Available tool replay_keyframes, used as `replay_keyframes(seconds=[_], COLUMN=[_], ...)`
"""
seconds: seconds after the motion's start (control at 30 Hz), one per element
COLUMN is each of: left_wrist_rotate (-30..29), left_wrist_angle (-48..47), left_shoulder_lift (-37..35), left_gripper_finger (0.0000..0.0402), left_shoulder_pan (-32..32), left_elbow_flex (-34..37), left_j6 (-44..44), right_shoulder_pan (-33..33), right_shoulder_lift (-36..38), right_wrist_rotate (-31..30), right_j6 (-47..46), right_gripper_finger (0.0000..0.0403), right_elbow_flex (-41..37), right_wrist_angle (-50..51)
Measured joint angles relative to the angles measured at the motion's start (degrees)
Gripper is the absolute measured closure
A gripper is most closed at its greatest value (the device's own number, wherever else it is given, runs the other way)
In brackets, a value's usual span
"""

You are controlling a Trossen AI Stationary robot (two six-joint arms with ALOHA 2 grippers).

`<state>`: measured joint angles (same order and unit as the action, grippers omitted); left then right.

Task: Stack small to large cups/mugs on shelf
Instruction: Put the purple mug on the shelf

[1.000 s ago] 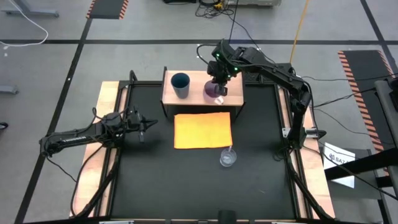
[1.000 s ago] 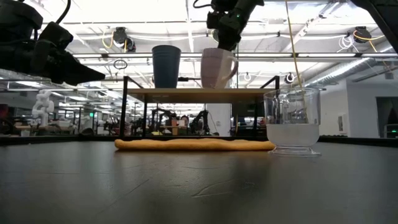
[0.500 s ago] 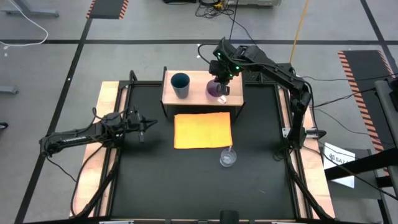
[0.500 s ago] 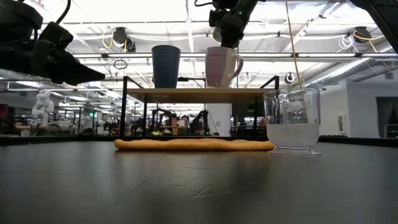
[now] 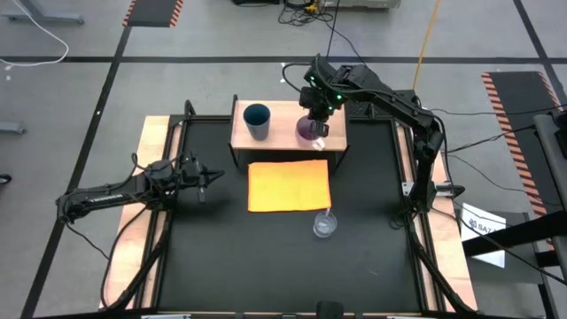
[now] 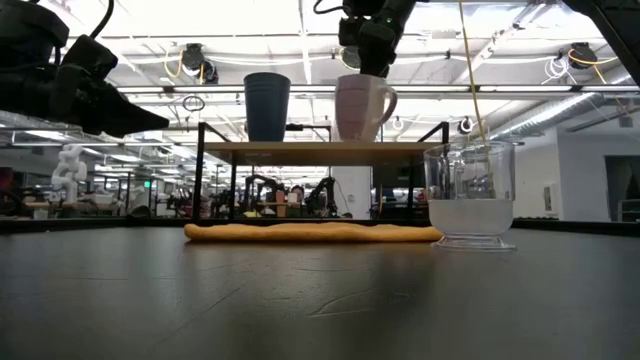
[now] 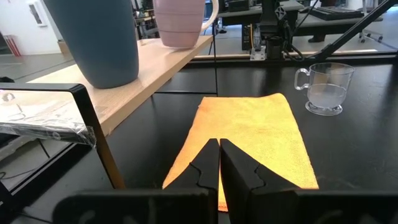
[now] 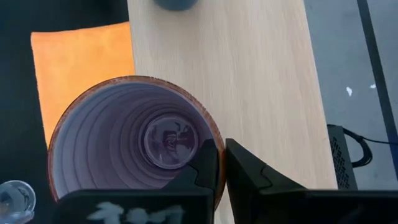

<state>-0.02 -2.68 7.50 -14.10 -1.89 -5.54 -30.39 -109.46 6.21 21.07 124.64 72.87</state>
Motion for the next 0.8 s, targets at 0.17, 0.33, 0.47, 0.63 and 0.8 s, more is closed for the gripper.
replay_keyframes(seconds=[0.17, 0.33, 0.47, 0.63, 0.8], left_wrist_rotate=[0.0, 0.0, 0.0, 0.0, 0.0], left_wrist_angle=[0.0, 0.0, 0.0, 0.0, 0.0], left_shoulder_lift=[0.0, 0.0, 0.0, 0.0, 0.0], left_gripper_finger=[0.0385, 0.0385, 0.0385, 0.0385, 0.0385], left_shoulder_pan=[0.0, 0.0, 0.0, 0.0, 0.0], left_elbow_flex=[0.0, 0.0, 0.0, 0.0, 0.0], left_j6=[0.0, -0.2, -0.2, -0.2, -0.2], right_shoulder_pan=[0.0, -0.3, -0.3, -0.4, -0.9], right_shoulder_lift=[0.0, 0.0, 0.0, -0.1, -0.2], right_wrist_rotate=[0.0, 2.7, 3.1, 3.1, 3.1], right_j6=[-0.8, -0.9, -1.7, -2.0, -2.5], right_gripper_finger=[0.0394, 0.0394, 0.0394, 0.0394, 0.0394], right_elbow_flex=[0.0, 0.0, 0.0, -0.2, -2.4], right_wrist_angle=[-0.4, -0.1, -0.5, -0.8, -1.5])
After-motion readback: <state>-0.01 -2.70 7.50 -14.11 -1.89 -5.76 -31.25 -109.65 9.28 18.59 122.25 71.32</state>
